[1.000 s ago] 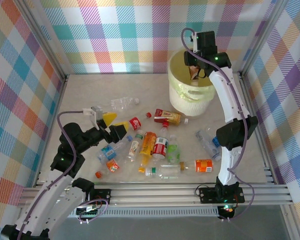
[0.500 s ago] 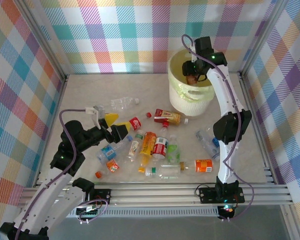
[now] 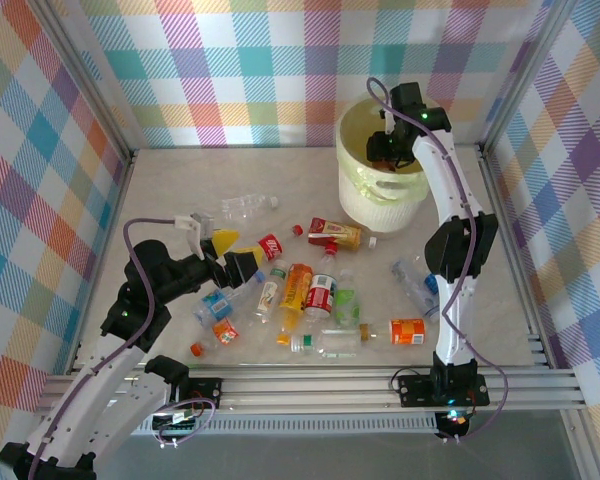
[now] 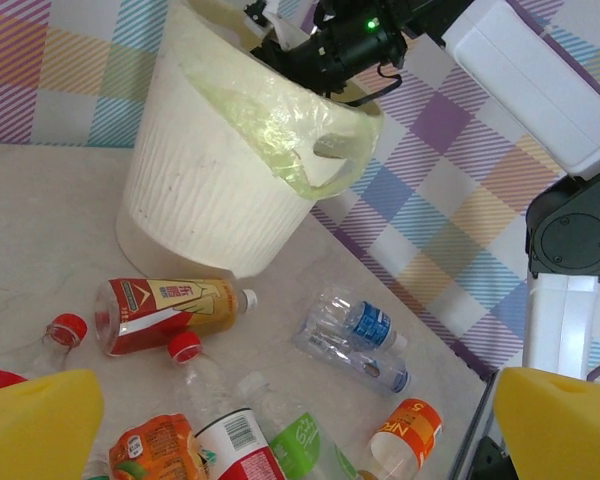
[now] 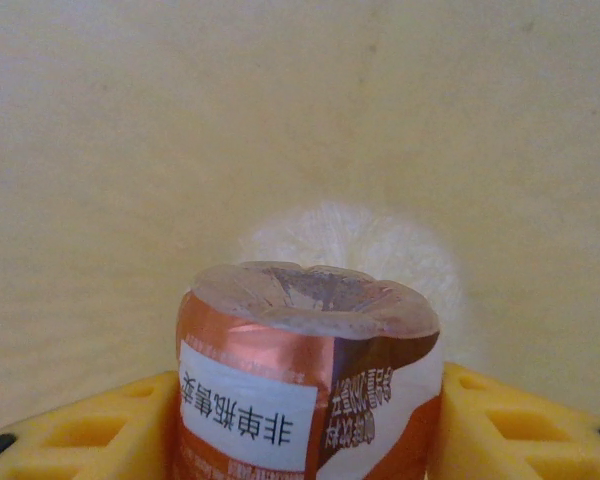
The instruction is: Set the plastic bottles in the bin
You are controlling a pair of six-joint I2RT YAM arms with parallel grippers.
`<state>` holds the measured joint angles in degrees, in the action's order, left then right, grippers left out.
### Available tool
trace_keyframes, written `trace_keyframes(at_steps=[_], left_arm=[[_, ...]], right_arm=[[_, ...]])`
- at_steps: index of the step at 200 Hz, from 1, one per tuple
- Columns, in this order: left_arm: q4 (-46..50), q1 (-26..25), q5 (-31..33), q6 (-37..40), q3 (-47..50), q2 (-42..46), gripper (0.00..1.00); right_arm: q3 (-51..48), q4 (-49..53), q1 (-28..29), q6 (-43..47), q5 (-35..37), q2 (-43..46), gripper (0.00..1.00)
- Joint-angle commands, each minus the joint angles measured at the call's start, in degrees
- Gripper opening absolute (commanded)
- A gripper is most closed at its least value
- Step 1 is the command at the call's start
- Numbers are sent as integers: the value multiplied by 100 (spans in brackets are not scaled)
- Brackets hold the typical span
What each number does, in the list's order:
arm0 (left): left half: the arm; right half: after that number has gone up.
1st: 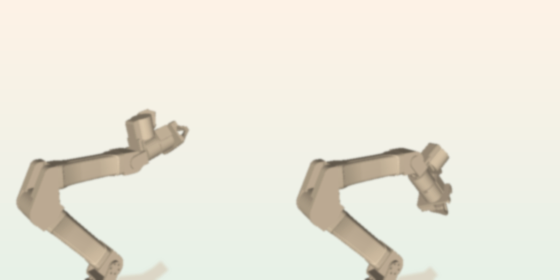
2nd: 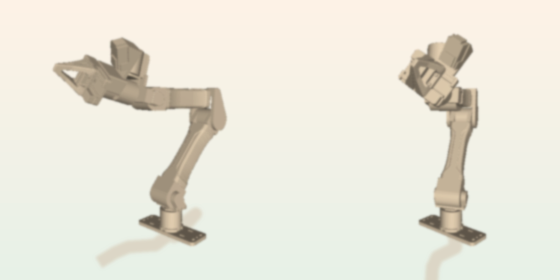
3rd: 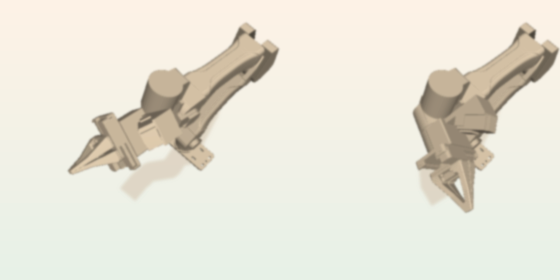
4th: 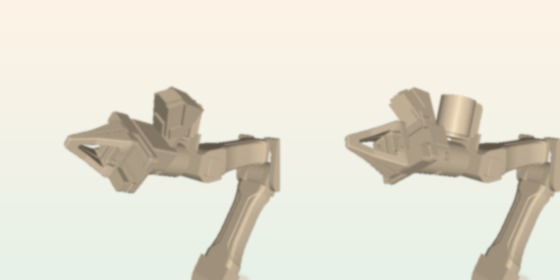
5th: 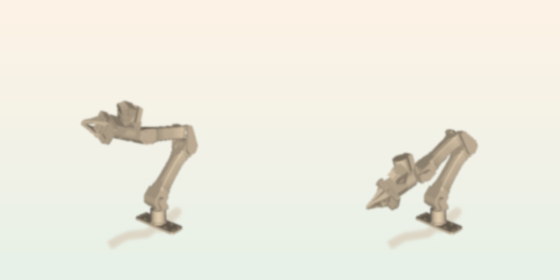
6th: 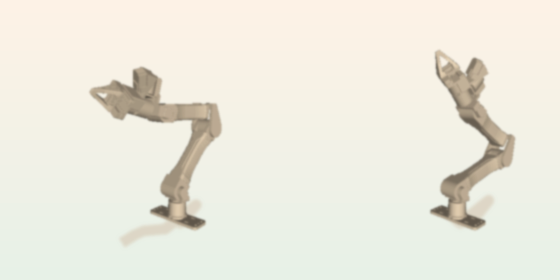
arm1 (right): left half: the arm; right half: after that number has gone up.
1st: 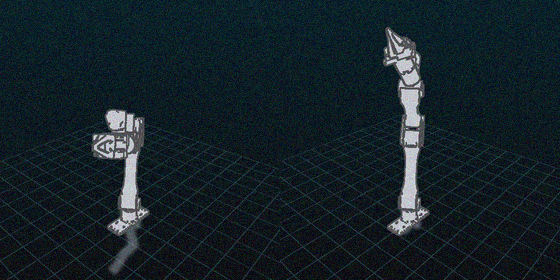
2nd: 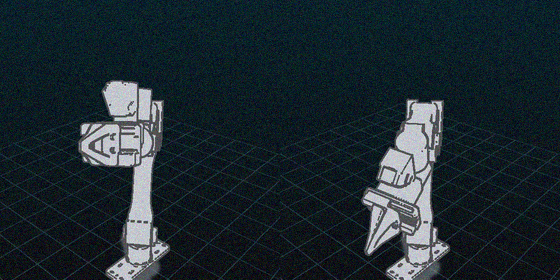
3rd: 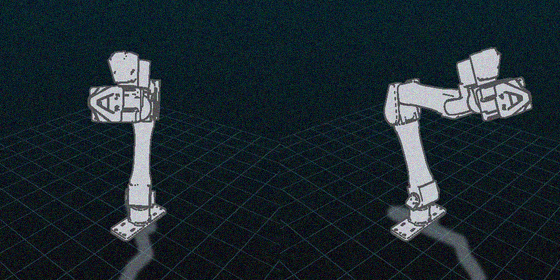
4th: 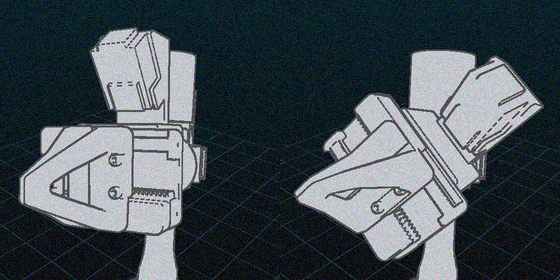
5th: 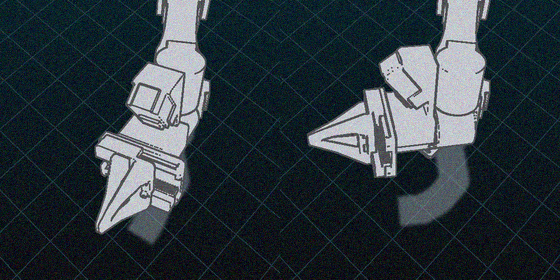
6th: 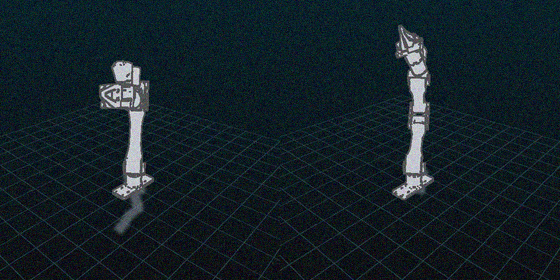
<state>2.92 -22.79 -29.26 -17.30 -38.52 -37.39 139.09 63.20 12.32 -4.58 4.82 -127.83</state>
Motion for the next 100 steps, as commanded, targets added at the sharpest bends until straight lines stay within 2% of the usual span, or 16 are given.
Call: trace_keyframes(at_steps=[1,100], left_arm=[[22,-68,36,118,-192,35,100],[103,-121,104,181,-212,65,100]], right_arm=[[149,256,-26,-165,-176,-169,56],[154,383,-46,-219,-299,-438,58]])
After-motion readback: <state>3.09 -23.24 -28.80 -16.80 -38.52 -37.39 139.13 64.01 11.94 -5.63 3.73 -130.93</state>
